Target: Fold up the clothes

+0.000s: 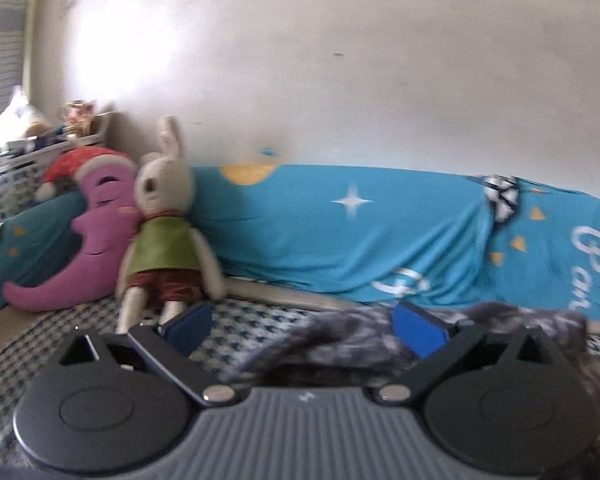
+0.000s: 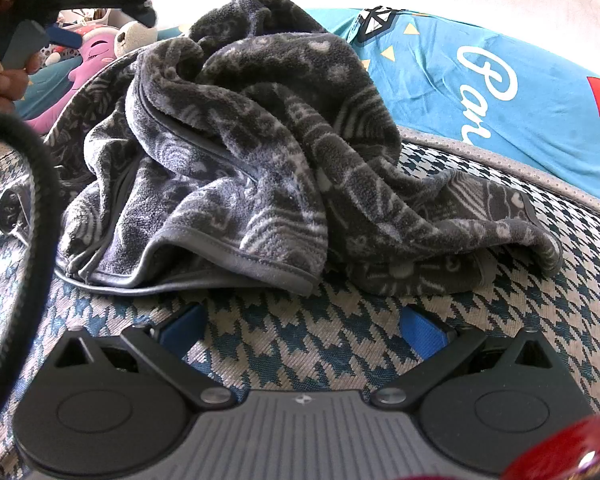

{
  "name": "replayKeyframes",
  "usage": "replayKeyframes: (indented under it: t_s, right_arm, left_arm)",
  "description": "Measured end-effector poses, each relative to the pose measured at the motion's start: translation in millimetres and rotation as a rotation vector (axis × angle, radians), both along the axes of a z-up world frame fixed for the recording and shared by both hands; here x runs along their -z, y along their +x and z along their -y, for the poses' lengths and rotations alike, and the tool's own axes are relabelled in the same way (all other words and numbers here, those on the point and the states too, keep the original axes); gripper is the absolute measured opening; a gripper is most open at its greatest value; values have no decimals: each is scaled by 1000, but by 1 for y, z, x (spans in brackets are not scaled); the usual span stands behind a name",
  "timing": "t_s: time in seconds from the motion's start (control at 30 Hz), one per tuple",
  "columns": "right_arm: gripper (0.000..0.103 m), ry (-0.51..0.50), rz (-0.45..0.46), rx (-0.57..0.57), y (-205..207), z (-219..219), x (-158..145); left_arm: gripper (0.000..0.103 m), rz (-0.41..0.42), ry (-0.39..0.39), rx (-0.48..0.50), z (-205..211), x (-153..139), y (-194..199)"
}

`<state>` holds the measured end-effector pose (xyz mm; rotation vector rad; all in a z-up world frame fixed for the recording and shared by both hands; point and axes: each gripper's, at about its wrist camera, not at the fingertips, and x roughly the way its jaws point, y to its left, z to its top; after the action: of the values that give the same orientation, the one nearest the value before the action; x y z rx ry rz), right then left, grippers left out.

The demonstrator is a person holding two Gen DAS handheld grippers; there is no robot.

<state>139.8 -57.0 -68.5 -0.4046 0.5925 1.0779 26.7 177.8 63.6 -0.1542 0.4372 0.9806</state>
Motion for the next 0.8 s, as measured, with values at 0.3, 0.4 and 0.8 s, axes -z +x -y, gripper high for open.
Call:
replayKeyframes:
  t_s: [0.3,0.4,0.8]
  right_arm:
    - [103,0,0,-1,0,0,1]
    - [103,0,0,-1,0,1,1]
    - [103,0,0,-4,0,2,2]
  left_arm:
    - [103,-28,25,79,15,8,20]
    - [103,-8,-4,140,15,10,23]
    - [103,-132,35,275,33,34,52]
